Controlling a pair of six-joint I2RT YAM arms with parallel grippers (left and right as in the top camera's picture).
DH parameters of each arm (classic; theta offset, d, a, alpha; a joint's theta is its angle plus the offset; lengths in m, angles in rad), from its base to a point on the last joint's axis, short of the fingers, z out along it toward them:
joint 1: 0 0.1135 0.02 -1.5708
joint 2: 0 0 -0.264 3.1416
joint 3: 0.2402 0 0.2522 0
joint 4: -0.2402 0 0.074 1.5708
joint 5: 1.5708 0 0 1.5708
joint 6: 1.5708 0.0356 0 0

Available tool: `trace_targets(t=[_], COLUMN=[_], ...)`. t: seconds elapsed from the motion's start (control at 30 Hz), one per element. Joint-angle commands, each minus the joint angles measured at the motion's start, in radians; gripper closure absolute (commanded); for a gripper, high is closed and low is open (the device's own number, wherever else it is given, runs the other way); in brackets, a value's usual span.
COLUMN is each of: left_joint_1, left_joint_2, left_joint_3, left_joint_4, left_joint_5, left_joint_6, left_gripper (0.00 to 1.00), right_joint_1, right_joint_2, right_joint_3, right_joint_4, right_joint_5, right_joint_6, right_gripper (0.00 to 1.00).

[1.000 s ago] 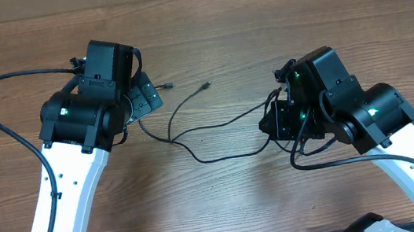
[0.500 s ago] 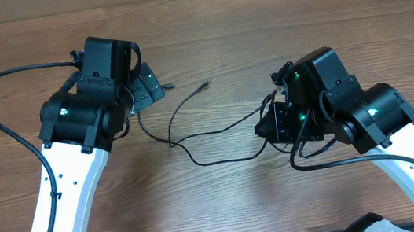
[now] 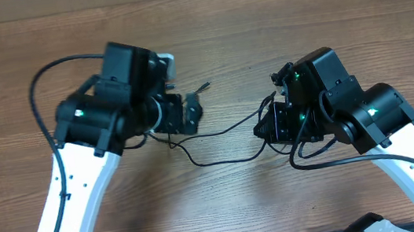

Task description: Untangle cables

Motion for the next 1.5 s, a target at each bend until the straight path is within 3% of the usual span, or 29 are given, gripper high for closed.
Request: trace_targets(t=[0.0,0.2,0.67,0.83,1.0,1.23,1.47], left_joint_1=[-0.049,-0.091,-0.103,-0.131,-0.156,-0.163,-0.163], left_joint_2=[-0.013,-0.013,-0.013,-0.012,-0.011,0.029,0.182], left_joint_3=[-0.059,-0.179,-0.325,-0.334,-0.335,-0.341,-0.341], left_joint_4=[0.025,0.15,0.285,0.296,0.306,0.359,0.472], left_joint_5=[0.049,0.057,0.207,0.206,0.205,0.203,0.234], left_joint_6=[0.147,0.159,0.206,0.259,0.305,0.344,0.343], left_gripper=[0.0,0.0,0.02,0.16,0.18,0.44,0.41], right_joint_1=[0.001,0.001,0.001,0.001,0.001,0.001,0.001], right_joint_2=[-0.007,-0.007,-0.007,-0.007,-0.007,-0.007,-0.007], right_joint_3=[-0.01,-0.01,-0.01,-0.01,-0.01,-0.01,-0.01], right_joint_4=[0.001,-0.019,-0.021,-0.019,-0.019,-0.019,0.042], right_joint_5=[-0.013,-0.012,-0.013,-0.013,-0.024,-0.032,-0.122], right_joint_6=[0.003,0.003,0.003,0.004,0.004,0.019,0.018], right_gripper=[0.96,0.96,0.96,0.96,0.96,0.96,0.96])
